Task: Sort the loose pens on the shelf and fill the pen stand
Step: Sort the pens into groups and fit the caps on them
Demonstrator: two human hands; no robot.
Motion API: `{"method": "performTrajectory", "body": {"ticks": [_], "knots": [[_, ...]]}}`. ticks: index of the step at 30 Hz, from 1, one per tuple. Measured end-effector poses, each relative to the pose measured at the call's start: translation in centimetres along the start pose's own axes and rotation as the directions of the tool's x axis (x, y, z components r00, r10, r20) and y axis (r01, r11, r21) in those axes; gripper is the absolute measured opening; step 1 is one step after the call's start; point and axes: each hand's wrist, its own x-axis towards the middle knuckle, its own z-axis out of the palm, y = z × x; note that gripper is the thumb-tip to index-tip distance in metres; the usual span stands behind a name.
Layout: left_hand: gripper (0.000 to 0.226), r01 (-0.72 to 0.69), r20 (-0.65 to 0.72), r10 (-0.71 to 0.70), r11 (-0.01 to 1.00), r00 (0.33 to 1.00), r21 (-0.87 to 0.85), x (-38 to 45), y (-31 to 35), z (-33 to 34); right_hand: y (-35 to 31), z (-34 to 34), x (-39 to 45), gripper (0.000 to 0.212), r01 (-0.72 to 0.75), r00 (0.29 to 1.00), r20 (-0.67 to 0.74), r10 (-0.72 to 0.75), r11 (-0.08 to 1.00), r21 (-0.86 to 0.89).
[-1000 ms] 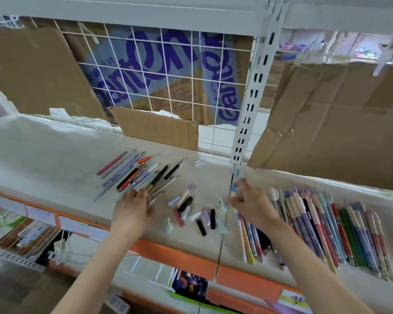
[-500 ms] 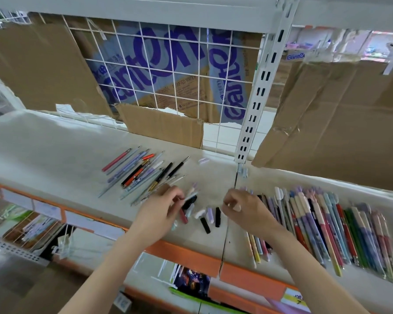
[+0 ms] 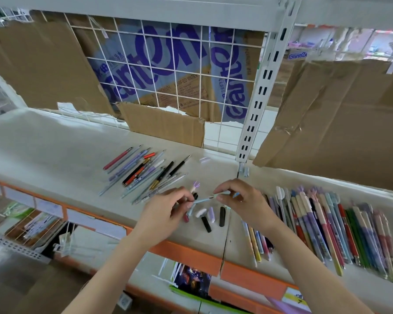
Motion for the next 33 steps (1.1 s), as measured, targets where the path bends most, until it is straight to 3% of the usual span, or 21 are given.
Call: {"method": "performTrajectory", "body": {"ticks": [5, 8, 13, 18, 20, 22, 24, 26, 28, 33], "knots": [[0.009, 0.063, -0.022, -0.064, 0.997, 0.998, -0.043, 0.4, 0.0, 1.2, -0.2, 1.1, 0.0, 0.007, -0.024, 1.000, 0.013, 0.022, 0.991, 0.132], [0.008, 0.021, -0.120, -0.013, 0.998, 0.993, 0.063, 0.5, 0.2, 1.9, 0.1, 1.5, 0.0, 0.007, -0.133, 0.991, 0.020, 0.132, 0.961, 0.244], [0.008, 0.035, -0.210, -0.015, 0.995, 0.978, 0.091, 0.6, 0.9, 3.4, -0.1, 2.0, 0.1, 0.009, -0.272, 0.954, 0.033, 0.300, 0.807, 0.525], [0.011, 0.049, -0.053, -0.050, 0.998, 0.997, -0.027, 2.0, 1.4, 3.3, 0.0, 1.6, 1.1, 0.017, -0.237, 0.887, -0.176, 0.427, 0.747, 0.621], [0.009, 0.099, -0.101, -0.099, 0.995, 0.990, 0.001, 2.3, 0.4, 2.3, 0.4, -0.2, 1.4, 0.020, -0.243, 0.887, -0.283, 0.365, 0.890, 0.386], [0.006, 0.196, -0.220, -0.170, 0.975, 0.961, 0.101, 2.5, -1.6, 1.1, 1.1, -2.2, 1.4, 0.017, -0.279, 0.925, -0.280, 0.255, 0.959, -0.046], [0.006, 0.292, -0.263, -0.230, 0.929, 0.937, 0.226, 2.6, -3.6, 0.0, 1.8, -3.2, 1.0, 0.016, -0.307, 0.948, -0.204, 0.244, 0.870, -0.386], [0.009, 0.344, -0.261, -0.265, 0.879, 0.928, 0.330, 2.5, -4.9, -0.6, 2.3, -3.3, 0.6, 0.018, -0.339, 0.939, -0.185, 0.290, 0.692, -0.638], [0.014, 0.378, -0.255, -0.296, 0.839, 0.921, 0.392, 2.5, -5.6, -0.7, 2.4, -3.0, 0.3, 0.023, -0.340, 0.934, -0.193, 0.300, 0.586, -0.735], [0.022, 0.423, -0.235, -0.353, 0.786, 0.906, 0.450, 2.6, -5.7, -0.7, 2.4, -1.4, 1.1, 0.016, -0.246, 0.969, -0.126, 0.214, 0.748, -0.617]]}}
